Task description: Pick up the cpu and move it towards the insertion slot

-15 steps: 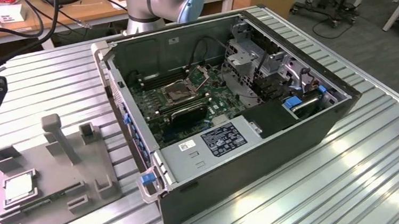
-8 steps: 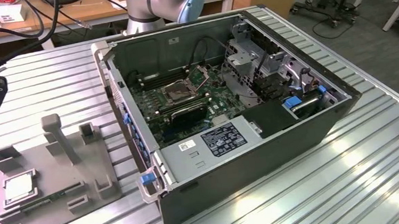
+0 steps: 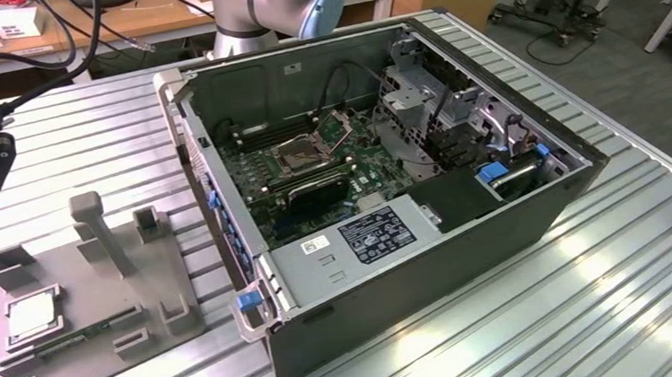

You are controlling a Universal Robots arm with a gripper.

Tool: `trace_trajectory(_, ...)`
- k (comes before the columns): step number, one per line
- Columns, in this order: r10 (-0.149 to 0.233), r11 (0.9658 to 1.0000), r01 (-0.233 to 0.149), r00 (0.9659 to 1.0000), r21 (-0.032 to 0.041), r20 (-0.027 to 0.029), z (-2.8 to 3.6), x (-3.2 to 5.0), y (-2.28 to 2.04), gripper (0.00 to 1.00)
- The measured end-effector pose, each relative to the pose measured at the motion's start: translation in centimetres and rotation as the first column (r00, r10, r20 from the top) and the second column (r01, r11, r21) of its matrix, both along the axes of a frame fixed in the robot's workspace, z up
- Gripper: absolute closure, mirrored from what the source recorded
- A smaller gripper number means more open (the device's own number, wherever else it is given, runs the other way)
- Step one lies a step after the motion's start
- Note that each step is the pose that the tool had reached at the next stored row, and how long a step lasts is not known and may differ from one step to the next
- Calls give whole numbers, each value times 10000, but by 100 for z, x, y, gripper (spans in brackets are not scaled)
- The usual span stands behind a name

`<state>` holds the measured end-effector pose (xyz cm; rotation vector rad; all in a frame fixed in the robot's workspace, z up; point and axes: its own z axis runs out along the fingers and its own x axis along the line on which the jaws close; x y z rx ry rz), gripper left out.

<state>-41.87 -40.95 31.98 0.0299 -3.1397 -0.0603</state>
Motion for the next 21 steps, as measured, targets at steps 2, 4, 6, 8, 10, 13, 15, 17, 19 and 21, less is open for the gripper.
trace_trajectory(2, 0, 10000, 0, 10000, -1, 0, -3, 0, 0, 90)
trace_trajectory(4, 0, 10000, 0, 10000, 0, 2, -4, 0, 0, 90)
trace_trajectory(6, 0, 10000, 0, 10000, 1, 2, -5, 0, 0, 90)
trace_trajectory(8, 0, 10000, 0, 10000, 1, 2, -6, 0, 0, 90)
trace_trajectory(10, 0, 10000, 0, 10000, 4, 6, -19, 0, 0, 90)
trace_trajectory(13, 0, 10000, 0, 10000, 2, 3, -40, 0, 0, 90)
trace_trajectory(15, 0, 10000, 0, 10000, 1, 1, -49, 0, 0, 90)
trace_trajectory(17, 0, 10000, 0, 10000, 1, 2, -57, 0, 0, 90)
trace_trajectory(19, 0, 10000, 0, 10000, 1, 0, -62, 0, 0, 90)
trace_trajectory(21, 0, 10000, 0, 10000, 1, 2, -67, 0, 0, 90)
